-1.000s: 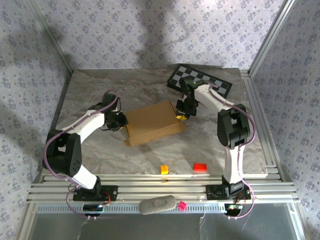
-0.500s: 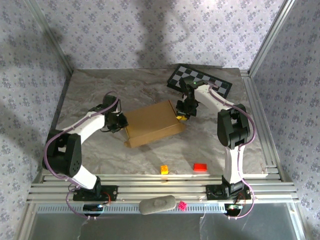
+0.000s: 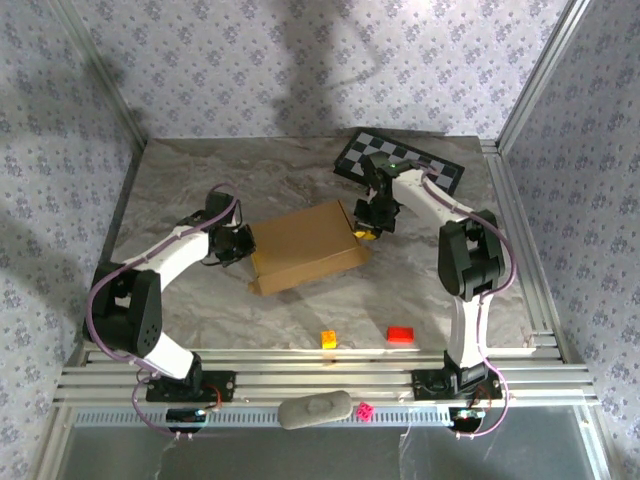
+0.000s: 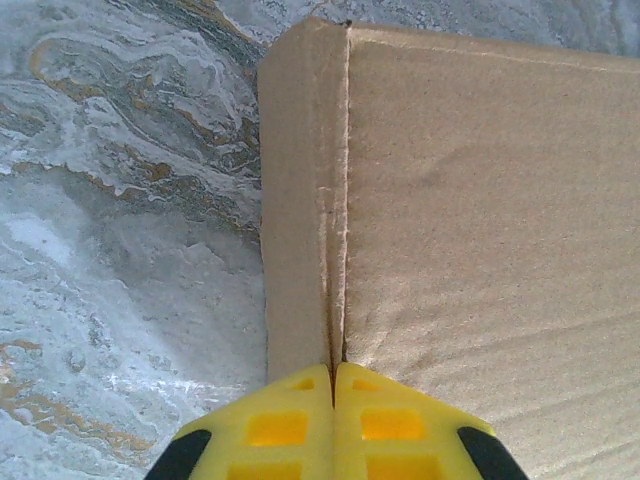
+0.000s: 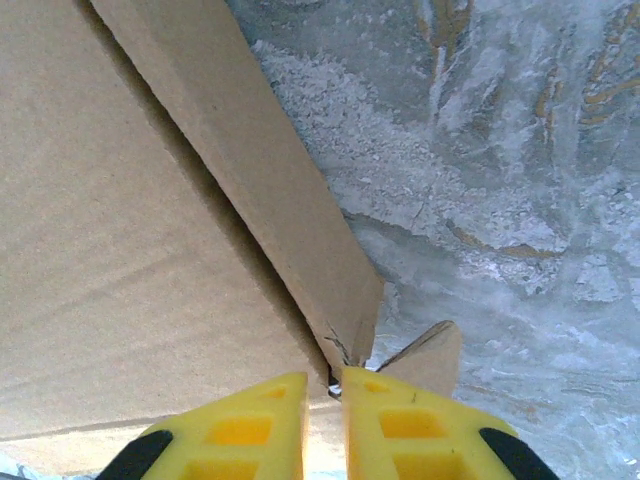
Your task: Fold the paper box
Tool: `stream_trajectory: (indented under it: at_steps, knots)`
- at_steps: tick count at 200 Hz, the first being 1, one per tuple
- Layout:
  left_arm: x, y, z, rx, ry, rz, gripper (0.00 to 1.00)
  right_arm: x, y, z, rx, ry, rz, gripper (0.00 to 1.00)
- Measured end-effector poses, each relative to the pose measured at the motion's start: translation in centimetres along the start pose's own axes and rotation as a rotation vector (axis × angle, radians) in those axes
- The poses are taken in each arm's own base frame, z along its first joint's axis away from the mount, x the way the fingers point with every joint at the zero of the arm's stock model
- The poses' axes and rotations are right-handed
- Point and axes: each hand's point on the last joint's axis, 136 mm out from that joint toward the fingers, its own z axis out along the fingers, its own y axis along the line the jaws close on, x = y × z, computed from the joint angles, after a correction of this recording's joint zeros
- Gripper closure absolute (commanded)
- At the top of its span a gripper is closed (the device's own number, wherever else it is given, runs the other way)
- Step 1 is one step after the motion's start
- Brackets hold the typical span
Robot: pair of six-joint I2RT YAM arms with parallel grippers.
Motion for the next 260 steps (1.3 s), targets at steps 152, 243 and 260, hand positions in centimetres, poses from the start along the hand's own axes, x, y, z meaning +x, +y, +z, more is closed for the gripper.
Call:
stream_trajectory:
  at_steps: [152, 243, 260]
  knots:
    - [0.8, -2.5, -0.9, 0.101, 0.278, -0.343, 1.00, -0.9, 1.7, -3.8, -0.488, -0.061, 0.366, 0.17]
    - [-0.3, -4.0, -1.1, 0.199, 0.285, -0.415, 1.00, 0.4, 2.9, 1.1, -0.639, -0.068, 0.383, 0.01]
    - [-0.3, -4.1, -1.2, 0.206, 0.289, -0.419, 1.00, -0.1, 2.9, 1.6, -0.673, -0.120, 0.375, 0.01]
